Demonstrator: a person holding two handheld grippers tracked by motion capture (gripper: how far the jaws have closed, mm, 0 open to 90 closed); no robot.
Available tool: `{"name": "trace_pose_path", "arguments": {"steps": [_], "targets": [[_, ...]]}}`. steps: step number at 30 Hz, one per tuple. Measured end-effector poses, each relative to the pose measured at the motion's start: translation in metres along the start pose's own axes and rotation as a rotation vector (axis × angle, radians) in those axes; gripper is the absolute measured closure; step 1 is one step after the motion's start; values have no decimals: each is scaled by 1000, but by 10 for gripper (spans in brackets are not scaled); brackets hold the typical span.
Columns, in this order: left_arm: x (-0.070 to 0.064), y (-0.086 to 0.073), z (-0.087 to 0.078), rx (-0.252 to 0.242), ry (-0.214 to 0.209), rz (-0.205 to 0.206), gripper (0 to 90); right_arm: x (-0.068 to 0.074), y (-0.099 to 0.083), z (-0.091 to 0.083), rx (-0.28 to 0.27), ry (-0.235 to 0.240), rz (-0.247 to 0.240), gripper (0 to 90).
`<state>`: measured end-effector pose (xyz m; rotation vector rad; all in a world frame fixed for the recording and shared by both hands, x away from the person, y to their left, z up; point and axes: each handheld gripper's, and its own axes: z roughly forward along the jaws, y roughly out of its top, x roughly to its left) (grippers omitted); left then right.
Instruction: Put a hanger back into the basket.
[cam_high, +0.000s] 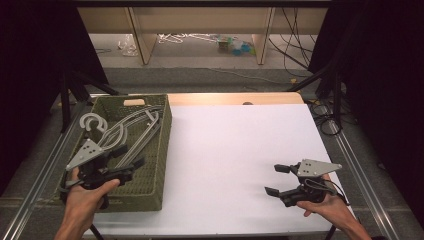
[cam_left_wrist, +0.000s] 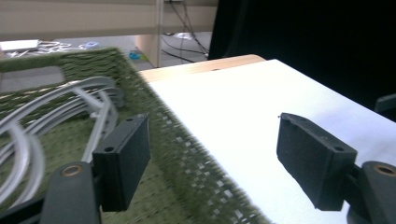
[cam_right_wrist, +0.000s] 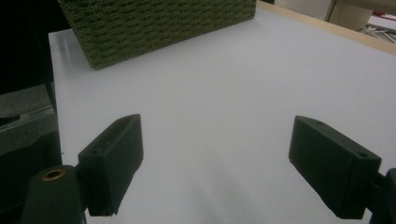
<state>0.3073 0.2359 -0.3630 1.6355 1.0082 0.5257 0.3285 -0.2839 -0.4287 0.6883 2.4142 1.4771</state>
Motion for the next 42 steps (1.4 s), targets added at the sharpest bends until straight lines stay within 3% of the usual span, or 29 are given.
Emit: {"name": "trace_pose_path", "arguments": {"steps": [3,9,14,15,17,18,23,25,26,27,30,32,34,36,39,40,42], "targets": [[-7,2,5,10,-9,24,233,0,0,1,-10,7,10,181],[-23,-1,18,1,-64,33,188,-1,0,-2,-11,-16,18,178],[-34,-4,28,0,-79,47,183,0,0,-2,-11,-19,19,178],[-36,-5,29,3,-77,58,183,1,0,-2,-18,-38,15,178],[-41,-7,32,4,-72,81,187,2,0,-2,-24,-22,22,179],[-43,-8,34,4,-74,87,187,3,0,-4,1,-23,33,179],[-56,-15,43,22,-104,109,187,5,-1,-5,-11,-48,37,178],[-61,-16,46,23,-108,120,188,5,-1,-6,-18,-44,24,178],[-63,-17,47,24,-108,133,188,7,0,-6,-7,-36,40,178],[-65,-17,47,21,-113,139,189,7,-1,-6,-24,-57,31,178],[-72,-19,50,18,-126,137,191,9,-1,-8,-20,-61,34,179],[-76,-21,52,15,-143,147,192,10,-1,-7,-35,-58,29,179],[-80,-24,54,25,-149,172,192,12,-1,-8,-18,-44,41,179],[-82,-27,56,28,-149,191,191,13,-2,-10,-20,-65,33,179],[-83,-32,58,25,-151,178,192,15,-2,-11,-24,-51,43,178],[-83,-34,58,25,-154,189,192,15,-3,-11,-37,-60,25,178],[-84,-39,59,29,-152,203,192,17,-4,-11,-29,-63,44,178]]}}
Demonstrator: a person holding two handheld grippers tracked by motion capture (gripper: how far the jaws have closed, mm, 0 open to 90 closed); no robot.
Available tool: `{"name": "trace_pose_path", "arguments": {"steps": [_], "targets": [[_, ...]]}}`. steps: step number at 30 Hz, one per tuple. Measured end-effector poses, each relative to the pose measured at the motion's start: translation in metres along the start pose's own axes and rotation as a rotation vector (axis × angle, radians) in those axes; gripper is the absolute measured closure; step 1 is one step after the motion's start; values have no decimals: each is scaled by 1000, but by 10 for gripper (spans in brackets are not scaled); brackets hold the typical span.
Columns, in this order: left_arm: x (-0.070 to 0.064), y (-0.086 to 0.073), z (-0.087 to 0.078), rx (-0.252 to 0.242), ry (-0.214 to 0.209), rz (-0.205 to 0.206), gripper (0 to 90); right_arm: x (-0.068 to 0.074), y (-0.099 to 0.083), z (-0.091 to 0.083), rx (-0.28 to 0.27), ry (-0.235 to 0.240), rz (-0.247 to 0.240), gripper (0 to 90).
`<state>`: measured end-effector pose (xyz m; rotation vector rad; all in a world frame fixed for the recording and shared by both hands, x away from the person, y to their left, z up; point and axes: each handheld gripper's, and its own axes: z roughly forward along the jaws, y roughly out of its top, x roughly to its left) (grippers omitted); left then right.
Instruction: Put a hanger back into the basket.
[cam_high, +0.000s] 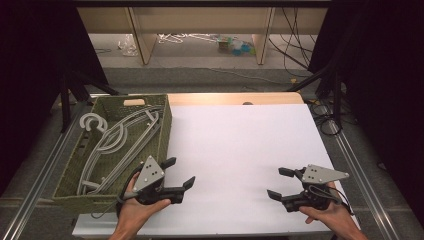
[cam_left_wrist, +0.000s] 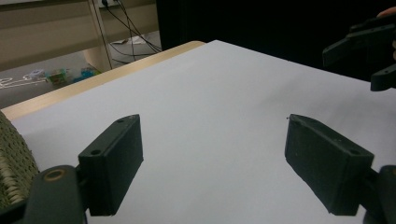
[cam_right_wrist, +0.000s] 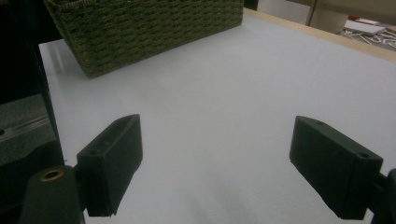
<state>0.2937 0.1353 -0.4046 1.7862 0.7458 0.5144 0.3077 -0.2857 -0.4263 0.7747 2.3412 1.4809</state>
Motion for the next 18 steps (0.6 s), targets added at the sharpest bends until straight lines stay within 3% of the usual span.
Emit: {"name": "trace_pose_path", "arguments": {"steps": [2,4,5,7,8,10,13,18], "targets": [[-2,-4,0,1,-6,7,192,0,-1,0,-10,-8,-15,178],[-1,-6,-1,-11,10,58,193,2,-2,-1,-2,11,11,177],[-2,-7,-2,-11,22,66,194,1,-3,-2,-5,-6,-8,177],[-2,-8,-4,-15,15,66,191,4,-3,-4,-4,-10,15,175],[-2,-9,-6,-19,18,60,191,4,-3,-5,-10,-33,-4,175],[-2,-10,-7,-23,22,75,191,6,-4,-6,-15,-33,4,175],[-1,-13,-11,-28,17,57,188,8,-5,-8,-17,-56,3,175],[-1,-17,-17,-32,19,47,178,12,-8,-10,-14,-60,12,175]]}}
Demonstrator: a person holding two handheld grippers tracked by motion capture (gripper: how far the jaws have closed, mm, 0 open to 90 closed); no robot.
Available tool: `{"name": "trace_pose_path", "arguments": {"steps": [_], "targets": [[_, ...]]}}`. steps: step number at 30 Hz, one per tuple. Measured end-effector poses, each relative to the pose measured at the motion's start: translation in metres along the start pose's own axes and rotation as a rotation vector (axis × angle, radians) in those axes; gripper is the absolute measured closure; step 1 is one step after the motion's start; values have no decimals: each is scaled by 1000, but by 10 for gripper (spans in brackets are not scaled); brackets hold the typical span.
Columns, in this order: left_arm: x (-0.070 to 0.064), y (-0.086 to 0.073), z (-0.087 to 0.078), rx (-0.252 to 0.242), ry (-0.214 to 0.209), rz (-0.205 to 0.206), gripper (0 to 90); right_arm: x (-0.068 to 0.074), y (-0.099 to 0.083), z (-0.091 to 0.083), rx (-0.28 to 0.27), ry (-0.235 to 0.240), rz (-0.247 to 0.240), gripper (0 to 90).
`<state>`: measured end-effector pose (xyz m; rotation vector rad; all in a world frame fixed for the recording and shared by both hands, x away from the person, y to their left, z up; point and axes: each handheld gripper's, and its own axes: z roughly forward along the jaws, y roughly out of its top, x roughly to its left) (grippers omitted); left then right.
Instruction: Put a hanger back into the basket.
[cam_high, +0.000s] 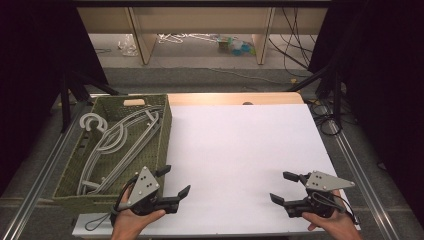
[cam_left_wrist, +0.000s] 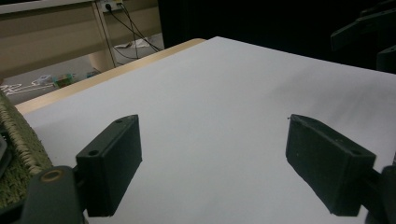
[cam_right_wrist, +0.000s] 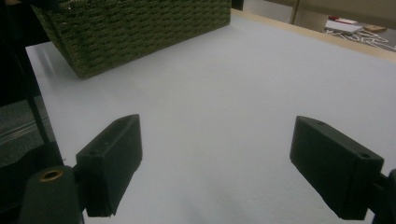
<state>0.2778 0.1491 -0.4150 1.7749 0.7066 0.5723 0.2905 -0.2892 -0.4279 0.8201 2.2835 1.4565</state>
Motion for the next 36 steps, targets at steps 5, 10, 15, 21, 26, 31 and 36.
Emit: {"name": "trace_pose_path", "arguments": {"steps": [5,10,15,21,26,31,36], "targets": [[1,-2,-3,-12,-4,-6,170,1,-2,-1,1,3,3,174],[0,-4,-4,-12,-11,-15,169,2,-3,-4,-4,-14,14,174],[1,-4,-5,-32,-13,-34,166,2,-4,-4,12,-3,39,174],[3,-4,-5,-43,-22,-40,164,2,-4,-4,14,-1,37,174],[4,-5,-5,-46,-22,-34,163,2,-4,-3,15,-3,37,174],[2,-5,-4,-41,-18,-43,163,2,-4,-3,16,-3,37,173],[2,-5,-5,-42,-17,-51,163,2,-5,-3,13,0,38,173]]}}
